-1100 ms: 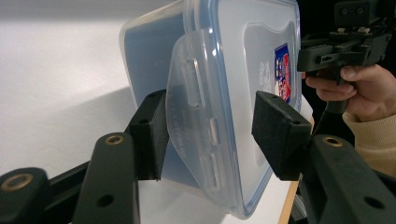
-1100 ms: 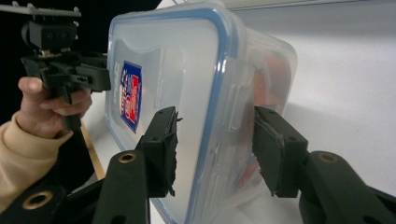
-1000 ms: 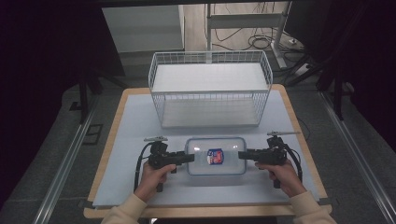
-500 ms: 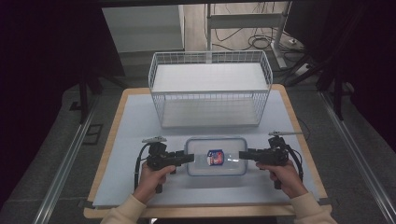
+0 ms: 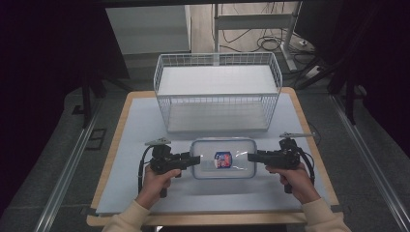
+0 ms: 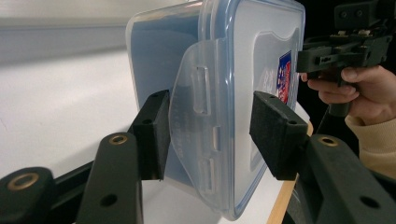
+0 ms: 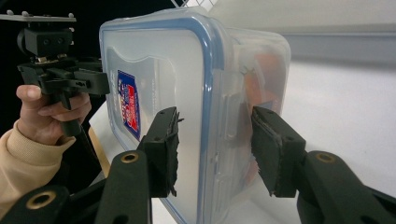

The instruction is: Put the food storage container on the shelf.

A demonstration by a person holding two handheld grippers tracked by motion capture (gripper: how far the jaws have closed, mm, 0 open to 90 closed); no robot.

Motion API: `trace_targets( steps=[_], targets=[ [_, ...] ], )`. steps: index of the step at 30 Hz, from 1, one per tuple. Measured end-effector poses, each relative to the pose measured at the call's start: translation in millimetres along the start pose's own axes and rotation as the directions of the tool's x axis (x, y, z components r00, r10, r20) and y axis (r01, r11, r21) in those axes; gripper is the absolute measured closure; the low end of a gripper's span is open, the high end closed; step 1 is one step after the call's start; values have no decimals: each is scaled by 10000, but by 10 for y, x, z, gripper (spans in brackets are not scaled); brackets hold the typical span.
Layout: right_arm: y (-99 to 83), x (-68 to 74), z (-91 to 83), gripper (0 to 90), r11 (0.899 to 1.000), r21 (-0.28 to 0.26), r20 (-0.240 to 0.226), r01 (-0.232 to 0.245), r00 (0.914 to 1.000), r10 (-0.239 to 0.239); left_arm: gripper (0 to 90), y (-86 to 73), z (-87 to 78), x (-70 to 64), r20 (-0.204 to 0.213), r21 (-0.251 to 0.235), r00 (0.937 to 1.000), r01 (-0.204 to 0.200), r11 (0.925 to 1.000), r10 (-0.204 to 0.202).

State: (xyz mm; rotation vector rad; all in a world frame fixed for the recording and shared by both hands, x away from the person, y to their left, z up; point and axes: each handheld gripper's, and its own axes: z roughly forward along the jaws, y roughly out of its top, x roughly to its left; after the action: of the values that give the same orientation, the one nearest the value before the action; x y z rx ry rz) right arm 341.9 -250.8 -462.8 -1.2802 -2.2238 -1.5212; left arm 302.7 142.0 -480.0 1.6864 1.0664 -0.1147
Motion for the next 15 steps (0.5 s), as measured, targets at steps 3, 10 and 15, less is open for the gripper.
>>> trace_targets(
  steps=[3, 10, 15],
  targets=[
    [32, 22, -16, 531, 9999, -44, 3, 143, 9999, -143, 497, 26, -16, -24, -8, -59, 10000, -29, 10000, 28],
    [129, 87, -59, 531, 9990, -177, 35, 411, 9992, -410, 496, 130, -67, -74, -48, -114, 9998, -172, 9998, 171],
    [237, 144, -81, 531, 9975, -299, 30, 632, 9980, -632, 497, 225, -117, -99, -81, -278, 9996, -257, 9993, 255]
  ],
)
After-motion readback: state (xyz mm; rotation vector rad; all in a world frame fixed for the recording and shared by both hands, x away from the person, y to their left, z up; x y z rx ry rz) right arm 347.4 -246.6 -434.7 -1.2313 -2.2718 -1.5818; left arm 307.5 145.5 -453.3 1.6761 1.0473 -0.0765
